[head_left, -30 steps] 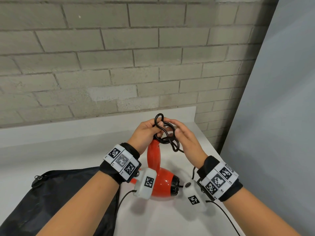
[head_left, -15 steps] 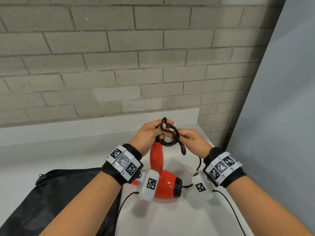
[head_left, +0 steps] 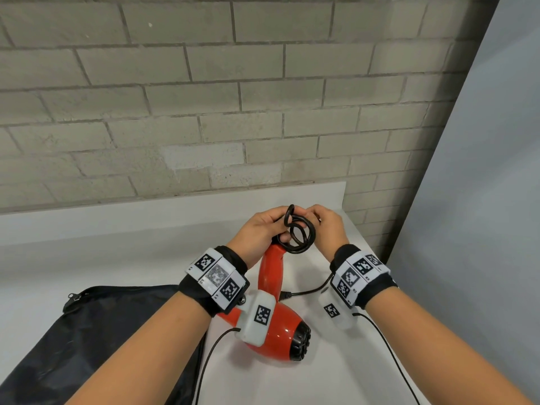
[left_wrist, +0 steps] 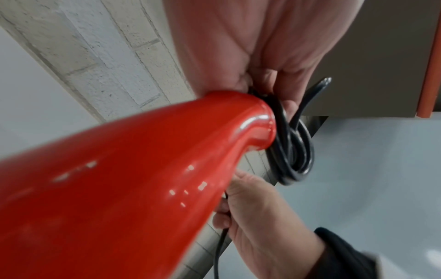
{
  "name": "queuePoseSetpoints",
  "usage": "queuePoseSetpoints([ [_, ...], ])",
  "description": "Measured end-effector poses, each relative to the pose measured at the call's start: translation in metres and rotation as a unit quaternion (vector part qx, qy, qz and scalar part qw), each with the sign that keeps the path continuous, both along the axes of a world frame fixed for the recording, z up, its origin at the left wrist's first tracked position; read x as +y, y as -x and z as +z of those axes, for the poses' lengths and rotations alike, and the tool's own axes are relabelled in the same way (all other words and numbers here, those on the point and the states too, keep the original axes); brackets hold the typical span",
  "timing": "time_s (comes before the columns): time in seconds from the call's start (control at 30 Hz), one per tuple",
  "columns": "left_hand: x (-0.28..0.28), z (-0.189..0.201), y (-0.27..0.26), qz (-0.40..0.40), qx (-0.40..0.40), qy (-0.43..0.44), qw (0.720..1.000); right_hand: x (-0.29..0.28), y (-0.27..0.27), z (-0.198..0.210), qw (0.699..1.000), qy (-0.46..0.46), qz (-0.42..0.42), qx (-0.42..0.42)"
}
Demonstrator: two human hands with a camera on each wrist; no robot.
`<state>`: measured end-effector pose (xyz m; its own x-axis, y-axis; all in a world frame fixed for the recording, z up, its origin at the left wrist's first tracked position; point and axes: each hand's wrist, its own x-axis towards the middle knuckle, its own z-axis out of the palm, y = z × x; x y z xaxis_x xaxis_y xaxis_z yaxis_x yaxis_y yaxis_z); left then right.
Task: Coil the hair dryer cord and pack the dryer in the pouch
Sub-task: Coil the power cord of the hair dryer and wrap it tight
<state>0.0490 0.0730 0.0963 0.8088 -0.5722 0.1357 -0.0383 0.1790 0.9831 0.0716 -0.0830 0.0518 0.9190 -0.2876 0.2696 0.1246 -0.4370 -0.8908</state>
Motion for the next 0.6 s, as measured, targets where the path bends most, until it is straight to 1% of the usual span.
queuePoseSetpoints([
  [0.1, 0.005, -0.003, 0.001, -0.028, -0.011, 0.019, 0.999, -0.022, -0.007, -0.014, 0.994, 0.049, -0.059, 0.073],
  [0.17, 0.008, -0.004, 0.005, -0.041, -0.030, 0.019, 0.999, -0.044, -0.008, -0.027, 0.982, 0.080, -0.087, 0.147],
  [0.2, 0.009, -0.004, 0.007, -0.039, -0.040, 0.014, 0.998, -0.052, -0.006, -0.033, 0.971, 0.112, -0.081, 0.194],
  [0.27, 0.010, -0.004, 0.008, -0.025, -0.053, 0.008, 0.998, -0.058, 0.001, -0.043, 0.940, 0.195, -0.041, 0.276],
  [0.3, 0.010, -0.005, 0.007, -0.016, -0.057, 0.007, 0.998, -0.056, 0.006, -0.044, 0.927, 0.230, -0.019, 0.295],
  [0.33, 0.009, -0.005, 0.007, -0.009, -0.060, 0.008, 0.998, -0.053, 0.009, -0.045, 0.924, 0.241, 0.000, 0.298],
  [0.37, 0.009, -0.005, 0.006, -0.002, -0.064, 0.009, 0.998, -0.050, 0.013, -0.042, 0.929, 0.237, 0.028, 0.282],
  [0.4, 0.008, -0.005, 0.006, 0.005, -0.066, 0.010, 0.998, -0.045, 0.016, -0.036, 0.940, 0.217, 0.073, 0.253],
  [0.43, 0.007, -0.005, 0.006, 0.012, -0.069, 0.010, 0.997, -0.039, 0.020, -0.028, 0.952, 0.175, 0.126, 0.216],
  [0.47, 0.006, -0.004, 0.006, 0.021, -0.071, 0.007, 0.997, -0.033, 0.026, -0.017, 0.960, 0.110, 0.184, 0.181],
  [0.5, 0.005, -0.004, 0.005, 0.031, -0.073, 0.004, 0.997, -0.026, 0.032, -0.006, 0.958, 0.024, 0.243, 0.152],
  [0.53, 0.004, -0.004, 0.005, 0.040, -0.077, 0.000, 0.996, -0.020, 0.038, 0.002, 0.944, -0.074, 0.293, 0.130],
  [0.57, 0.004, -0.004, 0.003, 0.049, -0.081, -0.002, 0.995, -0.016, 0.043, 0.010, 0.922, -0.170, 0.327, 0.115],
  [0.6, 0.004, -0.004, 0.002, 0.057, -0.085, -0.003, 0.995, -0.014, 0.045, 0.014, 0.904, -0.229, 0.343, 0.110],
])
